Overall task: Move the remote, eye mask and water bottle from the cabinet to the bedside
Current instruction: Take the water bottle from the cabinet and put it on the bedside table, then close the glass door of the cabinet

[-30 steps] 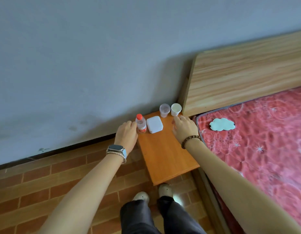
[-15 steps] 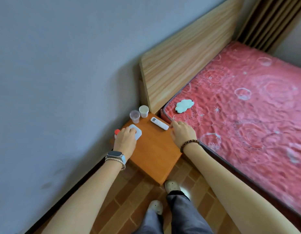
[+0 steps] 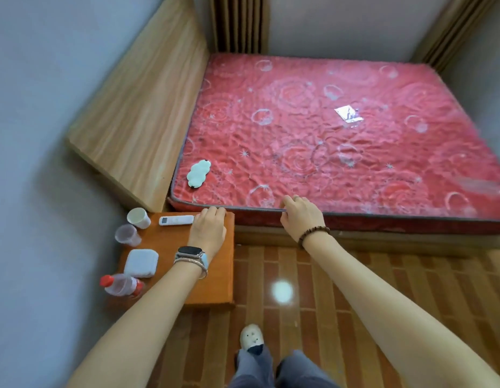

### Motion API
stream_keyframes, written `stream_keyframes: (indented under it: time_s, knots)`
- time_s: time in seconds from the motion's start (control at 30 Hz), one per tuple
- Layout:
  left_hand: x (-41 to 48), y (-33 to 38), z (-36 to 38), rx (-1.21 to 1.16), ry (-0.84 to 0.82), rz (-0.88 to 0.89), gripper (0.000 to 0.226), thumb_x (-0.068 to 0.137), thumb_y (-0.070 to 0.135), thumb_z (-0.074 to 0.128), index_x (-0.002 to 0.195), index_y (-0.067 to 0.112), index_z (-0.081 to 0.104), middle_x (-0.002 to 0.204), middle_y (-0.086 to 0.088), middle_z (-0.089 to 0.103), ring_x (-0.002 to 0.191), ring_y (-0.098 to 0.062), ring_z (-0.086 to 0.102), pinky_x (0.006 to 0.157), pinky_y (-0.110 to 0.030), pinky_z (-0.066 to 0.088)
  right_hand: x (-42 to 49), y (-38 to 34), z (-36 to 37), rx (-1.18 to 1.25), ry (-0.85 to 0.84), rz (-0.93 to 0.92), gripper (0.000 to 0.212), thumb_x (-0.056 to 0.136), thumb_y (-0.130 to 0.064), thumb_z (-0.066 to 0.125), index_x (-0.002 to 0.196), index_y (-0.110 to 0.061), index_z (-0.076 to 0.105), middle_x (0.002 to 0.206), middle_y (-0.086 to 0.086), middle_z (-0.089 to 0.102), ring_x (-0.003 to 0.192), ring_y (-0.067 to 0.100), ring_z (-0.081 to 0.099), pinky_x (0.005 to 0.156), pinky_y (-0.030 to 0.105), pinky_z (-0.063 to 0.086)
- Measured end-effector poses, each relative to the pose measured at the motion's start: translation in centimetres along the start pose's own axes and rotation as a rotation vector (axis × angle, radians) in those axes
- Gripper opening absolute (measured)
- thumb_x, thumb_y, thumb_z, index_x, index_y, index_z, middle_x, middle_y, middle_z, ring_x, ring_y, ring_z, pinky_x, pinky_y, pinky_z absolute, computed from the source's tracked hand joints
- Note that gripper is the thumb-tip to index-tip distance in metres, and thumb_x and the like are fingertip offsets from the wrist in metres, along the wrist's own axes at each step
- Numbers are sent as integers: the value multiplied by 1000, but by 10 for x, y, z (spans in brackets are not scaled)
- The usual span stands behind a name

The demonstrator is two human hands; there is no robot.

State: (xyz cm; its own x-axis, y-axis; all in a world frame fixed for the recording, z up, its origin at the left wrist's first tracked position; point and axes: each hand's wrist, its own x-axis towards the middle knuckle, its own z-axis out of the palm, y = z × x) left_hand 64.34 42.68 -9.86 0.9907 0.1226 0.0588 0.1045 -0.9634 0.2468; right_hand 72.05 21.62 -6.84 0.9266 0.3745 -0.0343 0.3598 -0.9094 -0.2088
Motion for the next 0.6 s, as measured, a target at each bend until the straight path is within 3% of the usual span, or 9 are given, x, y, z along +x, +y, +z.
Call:
stream_keyframes:
  time_s: [0.2, 0.6]
  knots:
    - [8, 77, 20, -19, -46, 221, 23, 75, -1, 62, 98, 5, 62, 87, -13, 63, 82, -32, 58, 74, -41, 46, -65, 70, -13, -11, 3, 204, 26, 90, -11, 49, 114, -15, 56, 114, 7, 61, 106, 27, 56, 84, 37, 47]
    - [-73, 210, 45, 23, -146, 550, 23, 67, -6, 62, 88, 3, 62, 78, -16, 60, 71, -37, 57, 62, -42, 45, -250, 147, -21, 3, 120, 494, 22, 90, -15, 52, 111, -15, 57, 107, 6, 62, 98, 27, 57, 77, 33, 44]
